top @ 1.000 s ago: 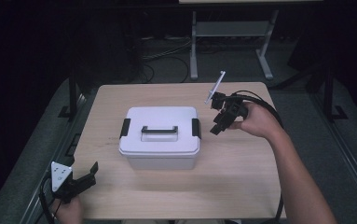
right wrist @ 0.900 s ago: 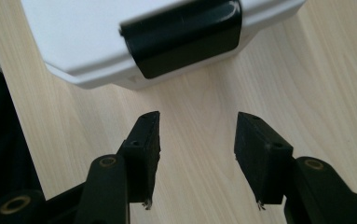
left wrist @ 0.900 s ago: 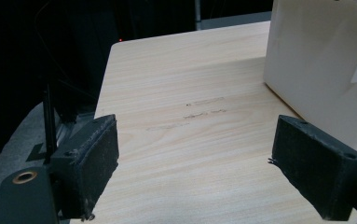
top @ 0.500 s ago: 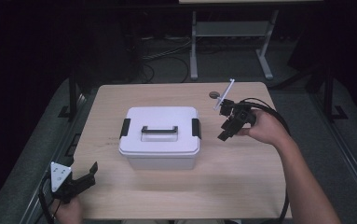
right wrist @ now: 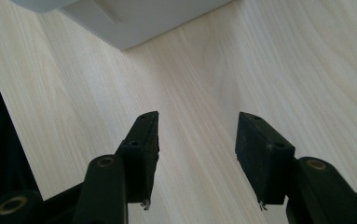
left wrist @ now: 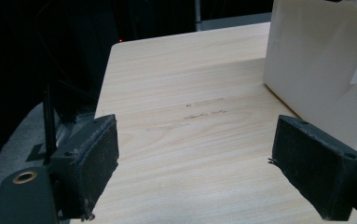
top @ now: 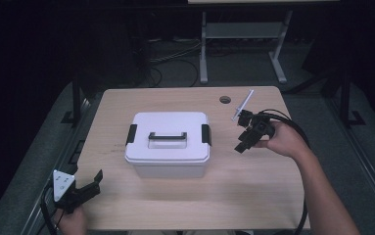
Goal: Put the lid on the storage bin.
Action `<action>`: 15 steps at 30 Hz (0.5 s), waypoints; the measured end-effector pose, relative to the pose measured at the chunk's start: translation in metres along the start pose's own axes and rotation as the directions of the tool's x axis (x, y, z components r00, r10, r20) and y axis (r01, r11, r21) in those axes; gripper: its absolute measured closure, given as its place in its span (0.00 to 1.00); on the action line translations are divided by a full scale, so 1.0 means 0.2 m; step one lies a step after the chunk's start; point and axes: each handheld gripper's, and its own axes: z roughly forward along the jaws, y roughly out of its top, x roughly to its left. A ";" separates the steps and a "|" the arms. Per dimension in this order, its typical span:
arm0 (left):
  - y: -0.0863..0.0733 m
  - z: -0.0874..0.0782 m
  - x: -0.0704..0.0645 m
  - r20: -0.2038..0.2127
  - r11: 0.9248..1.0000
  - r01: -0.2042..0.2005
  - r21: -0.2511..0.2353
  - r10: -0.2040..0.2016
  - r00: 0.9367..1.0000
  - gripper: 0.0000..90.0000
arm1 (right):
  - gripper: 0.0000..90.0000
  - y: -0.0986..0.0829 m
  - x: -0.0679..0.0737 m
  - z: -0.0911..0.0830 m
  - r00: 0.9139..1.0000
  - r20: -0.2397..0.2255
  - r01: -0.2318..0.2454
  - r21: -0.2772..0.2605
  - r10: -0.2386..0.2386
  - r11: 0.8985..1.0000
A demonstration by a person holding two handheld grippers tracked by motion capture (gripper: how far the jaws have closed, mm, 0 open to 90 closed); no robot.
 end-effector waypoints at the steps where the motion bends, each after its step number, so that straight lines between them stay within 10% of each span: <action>1: 0.00 0.00 0.00 -0.001 1.000 0.000 0.001 0.000 1.000 0.15 | 0.54 -0.01 0.00 0.00 1.000 0.000 -0.001 -0.001 0.001 1.000; 15: 0.00 0.00 -0.01 -0.002 1.000 -0.013 0.002 0.013 1.000 0.15 | 0.53 -0.14 -0.04 0.07 0.999 -0.015 -0.043 0.004 0.043 0.999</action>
